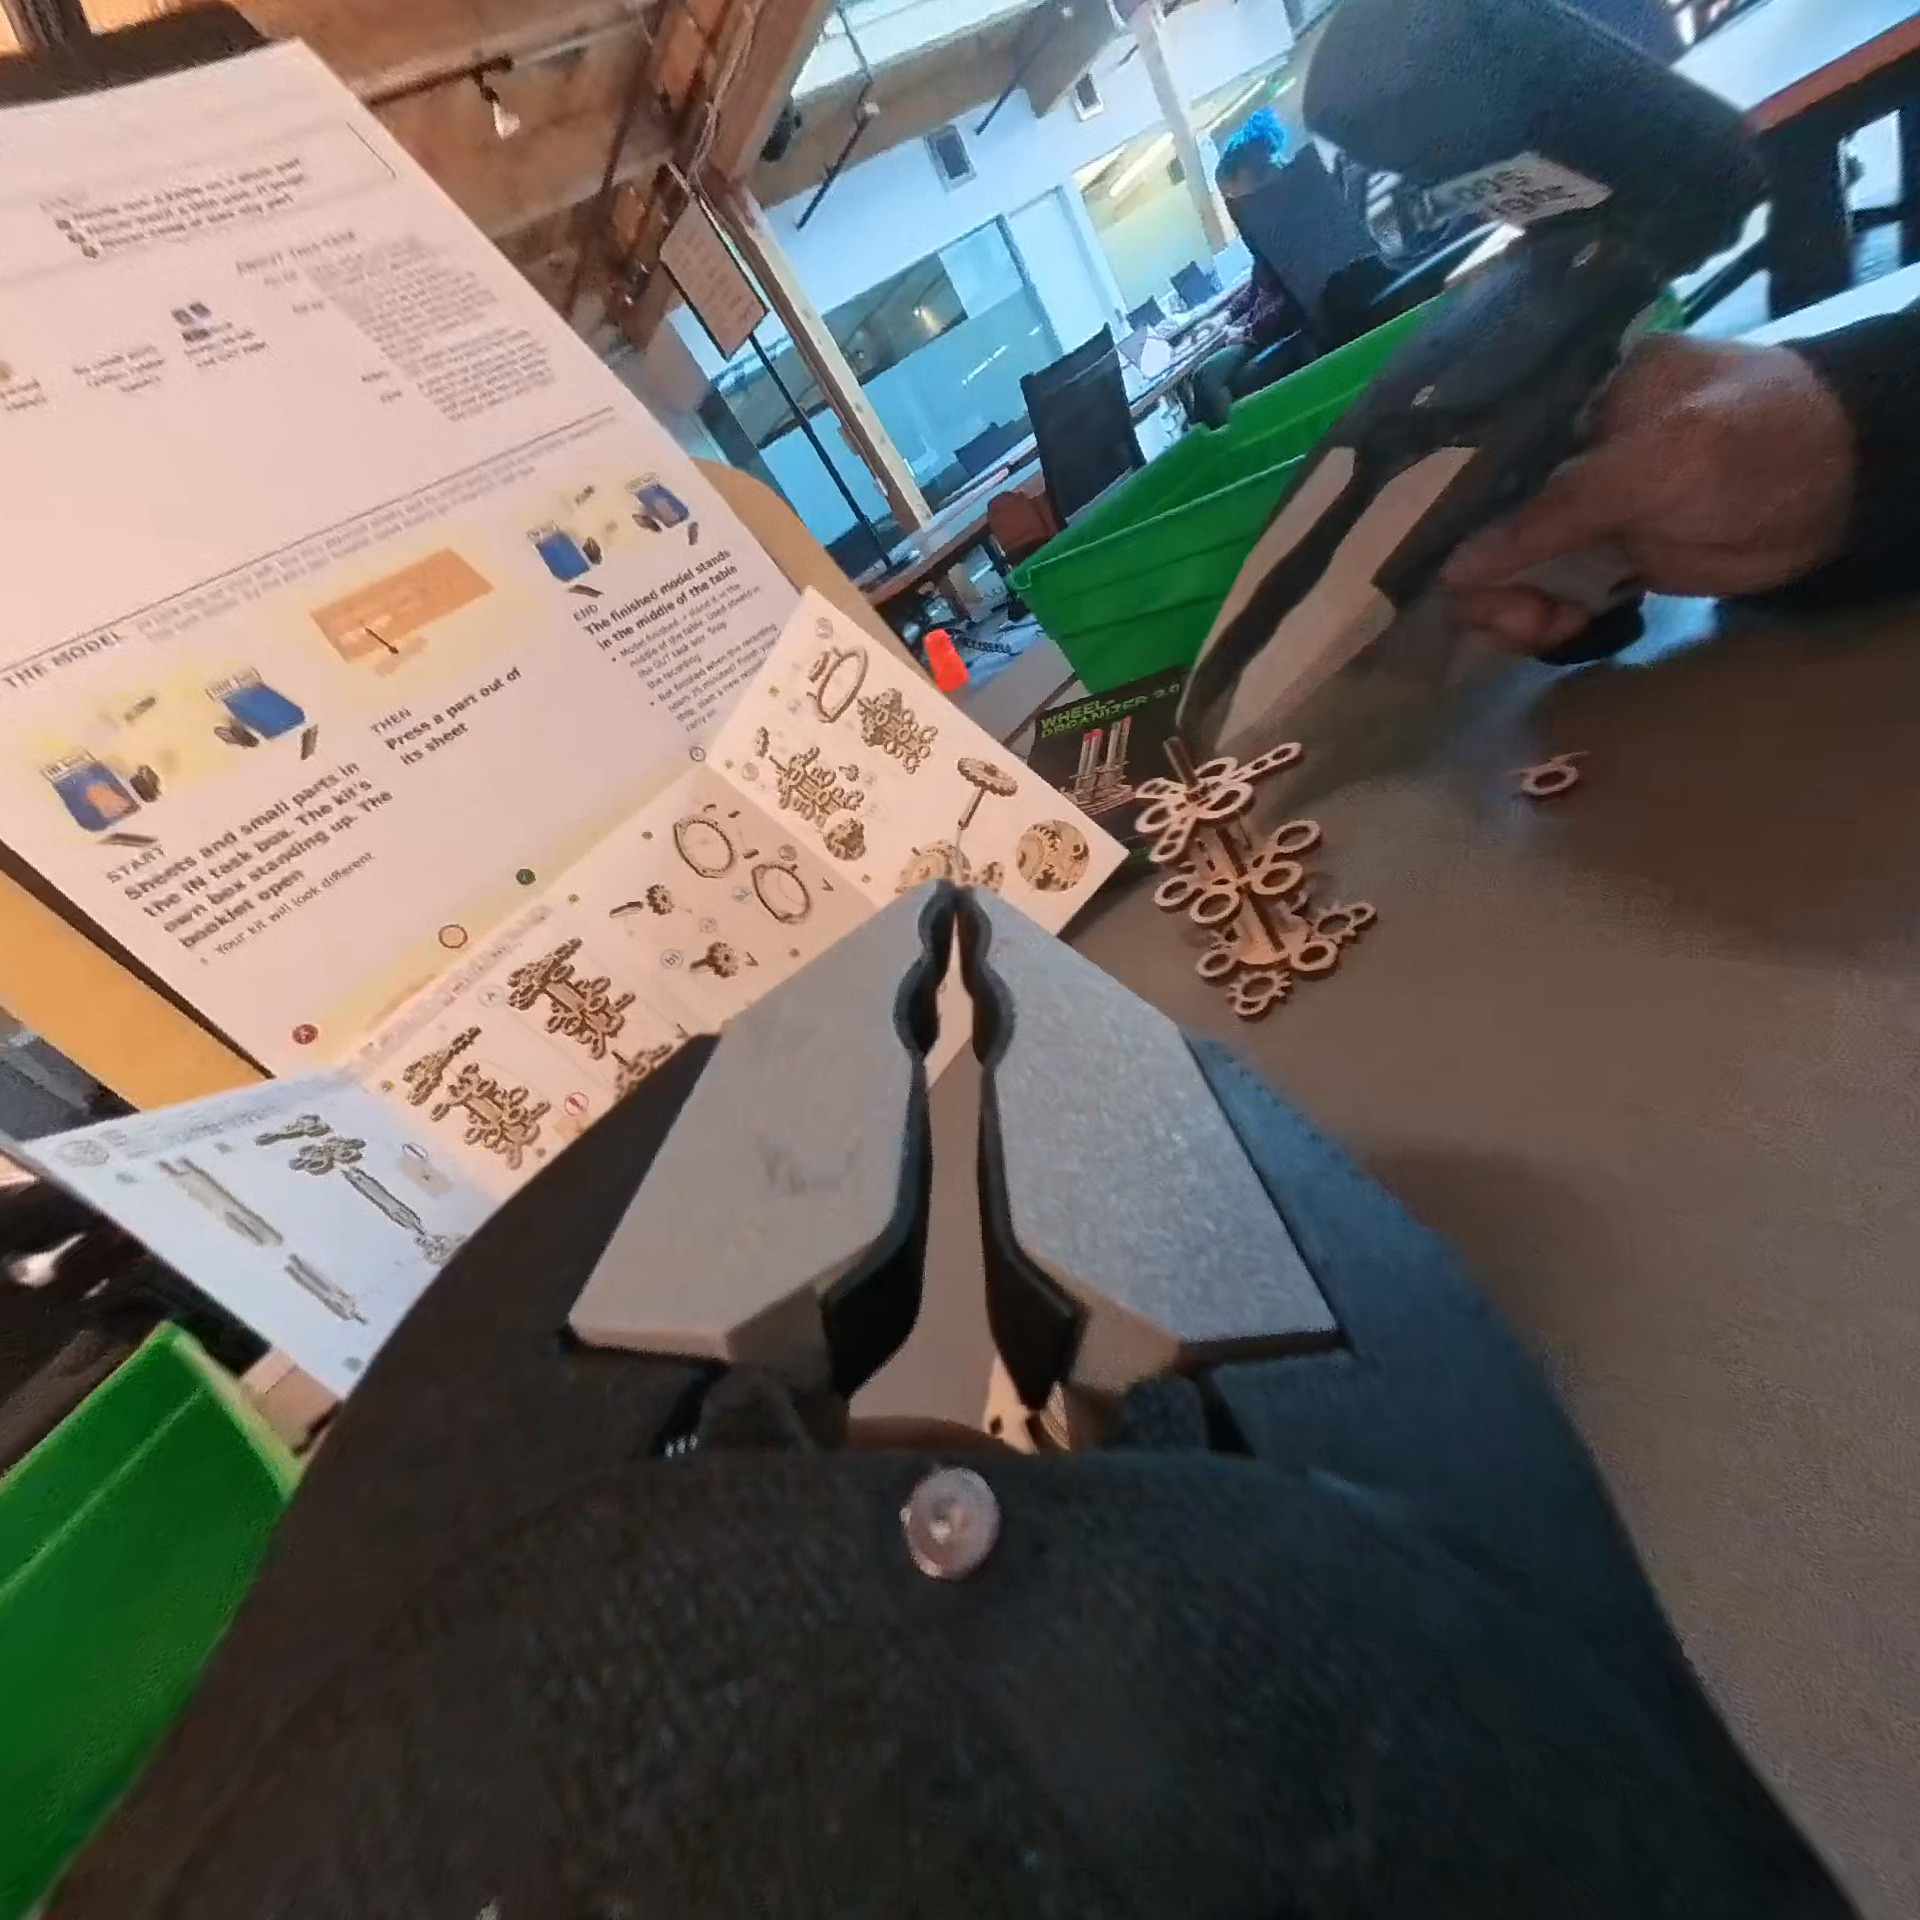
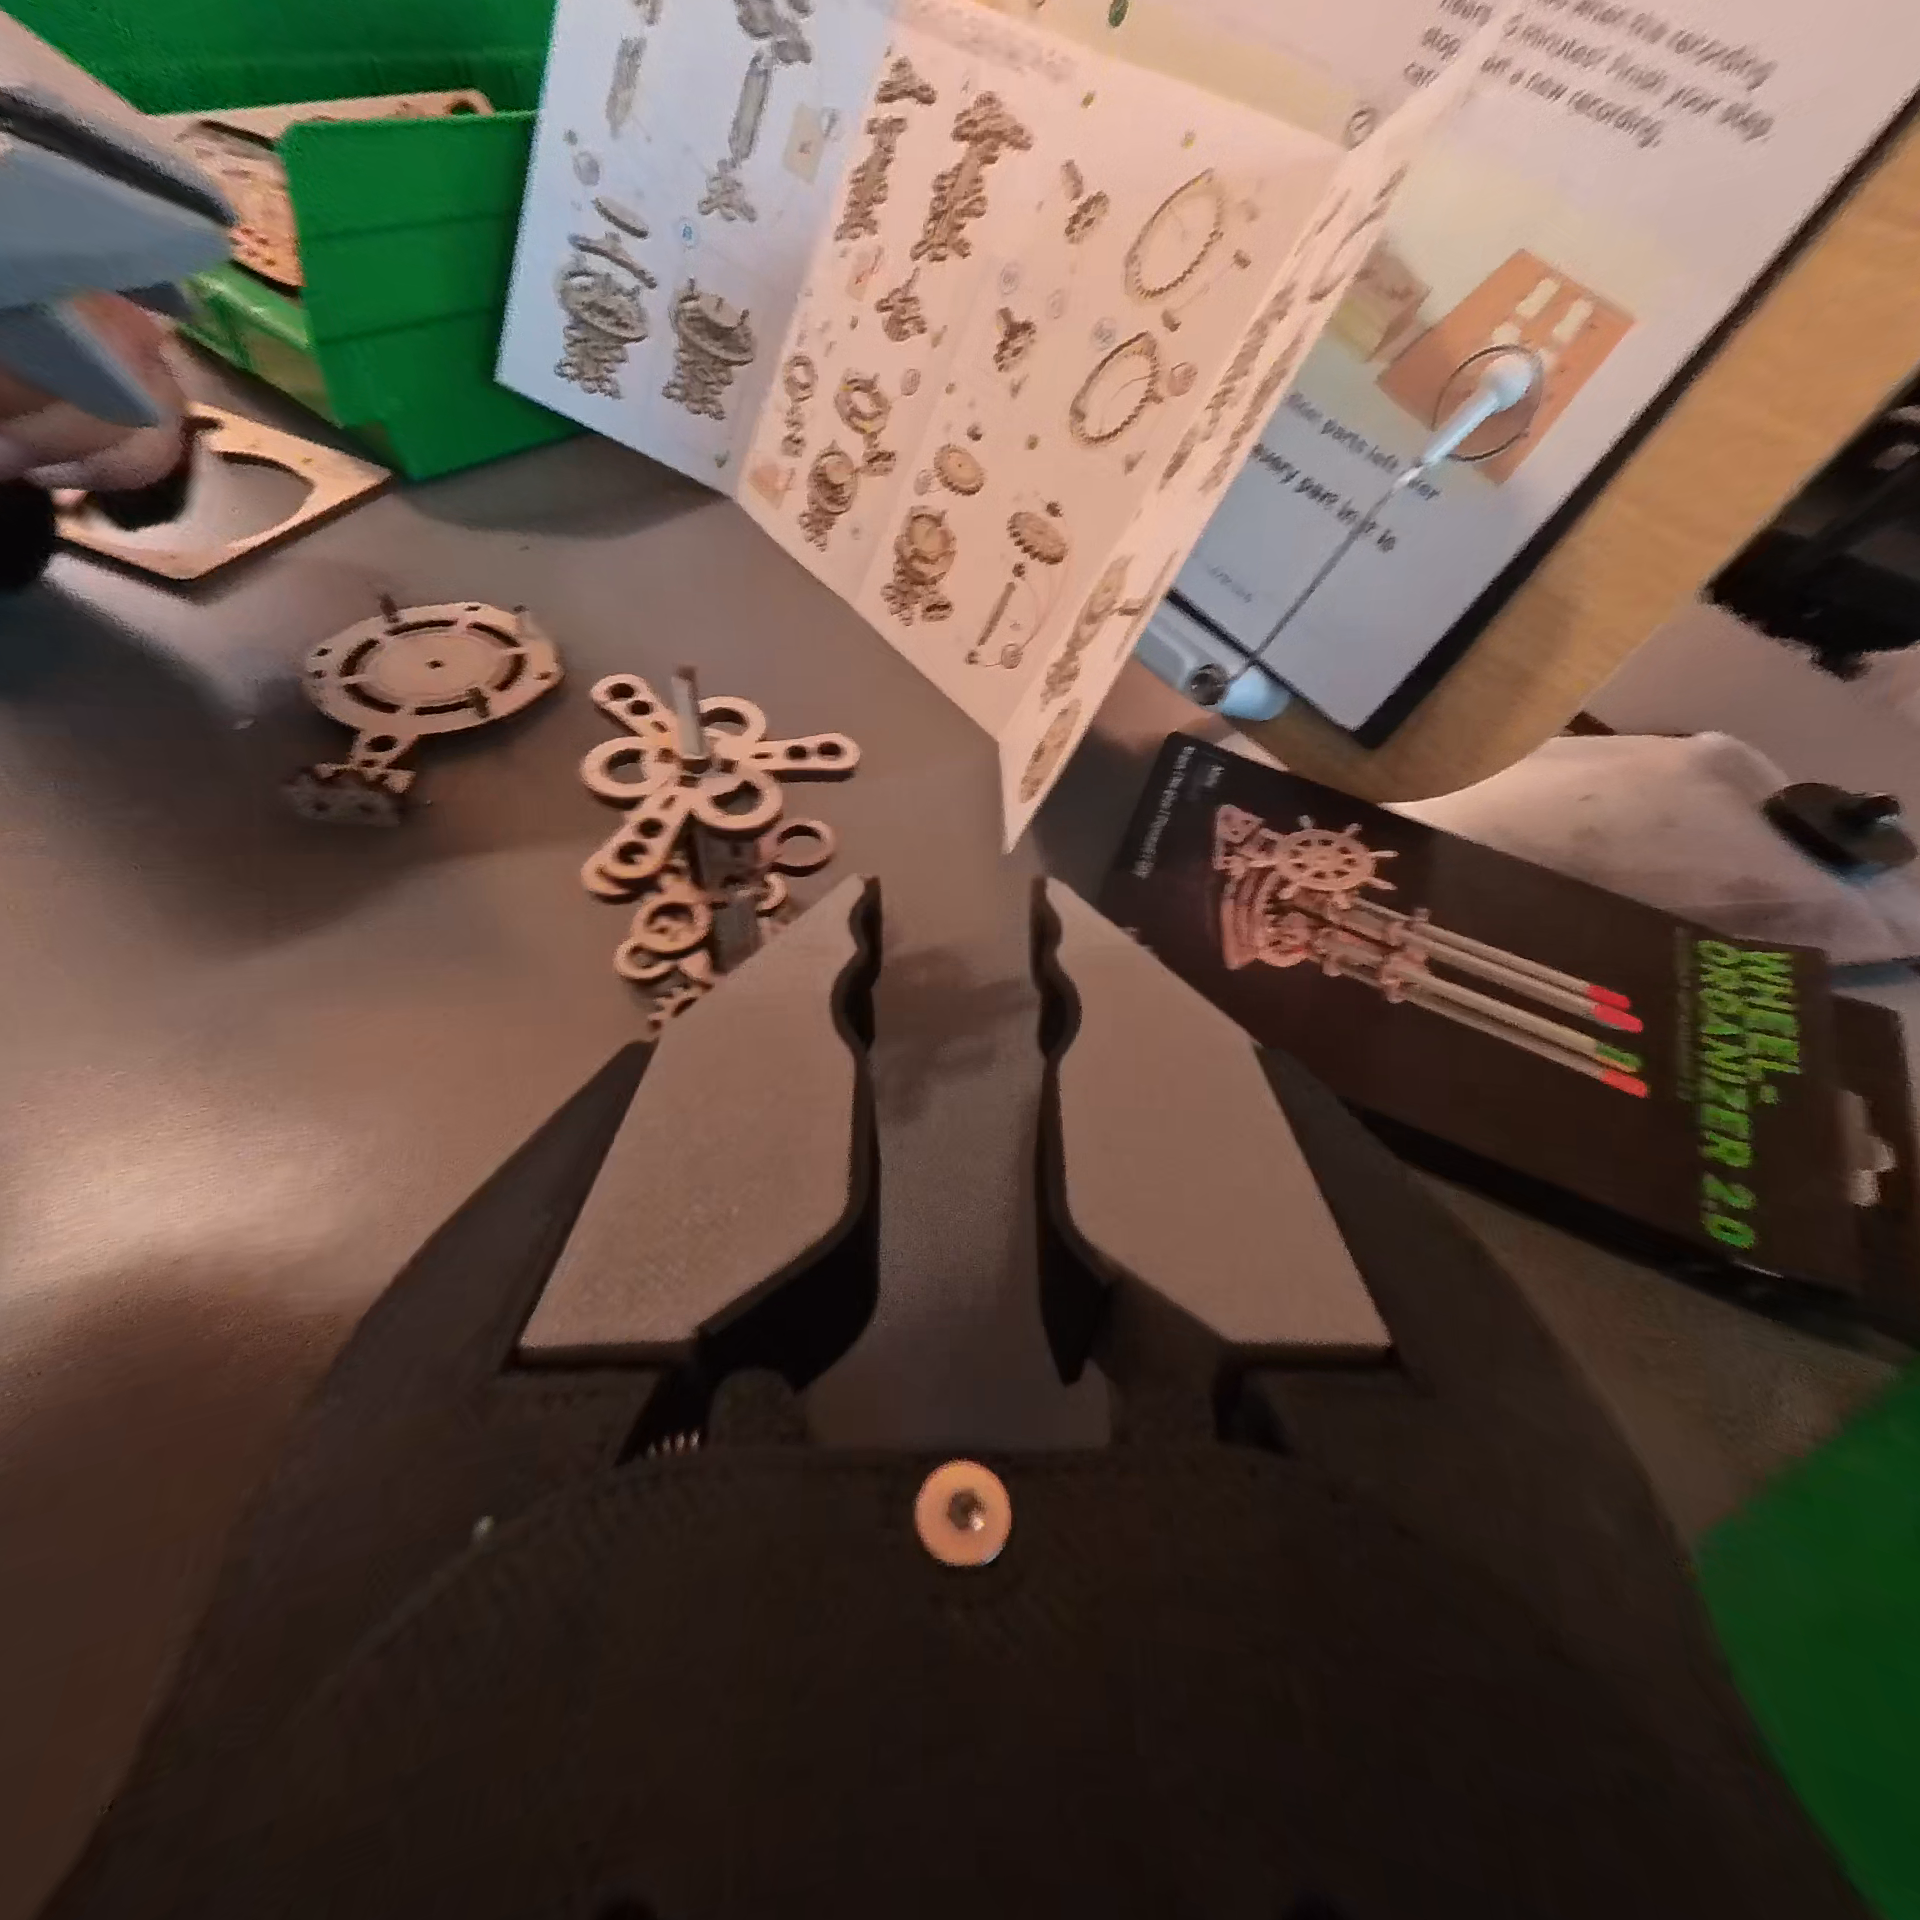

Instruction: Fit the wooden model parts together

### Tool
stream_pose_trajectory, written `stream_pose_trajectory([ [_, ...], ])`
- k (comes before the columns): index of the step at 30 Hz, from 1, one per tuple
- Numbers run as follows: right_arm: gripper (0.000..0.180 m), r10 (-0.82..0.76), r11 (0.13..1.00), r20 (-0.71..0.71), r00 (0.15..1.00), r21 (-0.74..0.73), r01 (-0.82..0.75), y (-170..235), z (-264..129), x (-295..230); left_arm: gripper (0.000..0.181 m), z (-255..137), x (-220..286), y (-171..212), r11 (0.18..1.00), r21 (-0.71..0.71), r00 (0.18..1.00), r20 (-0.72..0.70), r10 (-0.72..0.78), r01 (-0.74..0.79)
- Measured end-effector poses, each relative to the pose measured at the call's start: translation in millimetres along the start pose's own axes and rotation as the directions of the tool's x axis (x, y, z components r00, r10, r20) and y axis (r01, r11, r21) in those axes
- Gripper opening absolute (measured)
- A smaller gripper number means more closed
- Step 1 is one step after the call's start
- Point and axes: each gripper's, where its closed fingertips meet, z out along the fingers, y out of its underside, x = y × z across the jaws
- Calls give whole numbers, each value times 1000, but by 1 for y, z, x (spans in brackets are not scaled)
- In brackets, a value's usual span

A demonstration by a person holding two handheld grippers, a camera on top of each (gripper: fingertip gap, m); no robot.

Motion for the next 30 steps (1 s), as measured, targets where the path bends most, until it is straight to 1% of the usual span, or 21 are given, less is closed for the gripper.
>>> stream_pose_trajectory([
  [3,25,52,999,-67,996,6,-51,4,-2,21,0,9,4,14,999,-52,1000,-23,-9,8],
  [5,27,99,995,-80,992,15,-98,6,-7,32,0,13,5,17,998,-55,1000,-24,-15,14],
  [7,24,103,995,-89,991,29,-101,7,-12,36,0,14,6,13,999,-40,1000,-19,1,-2],
  [11,29,30,999,-60,998,24,-29,5,-14,20,0,13,6,4,995,-13,995,23,101,-100],
  [14,30,-34,999,-61,998,-14,34,8,-11,10,0,11,10,-6,993,15,993,29,119,-119],
  [19,30,-80,996,-65,995,-54,76,12,-7,6,0,9,21,-13,986,31,986,5,165,-165],
  [24,30,-52,998,-7,999,-42,52,10,-1,3,0,3,29,-10,992,23,990,-60,129,-128],
  [30,30,-6,1000,44,999,-24,8,8,-2,-1,0,-2,26,-10,1000,5,996,-93,1,-1],
])
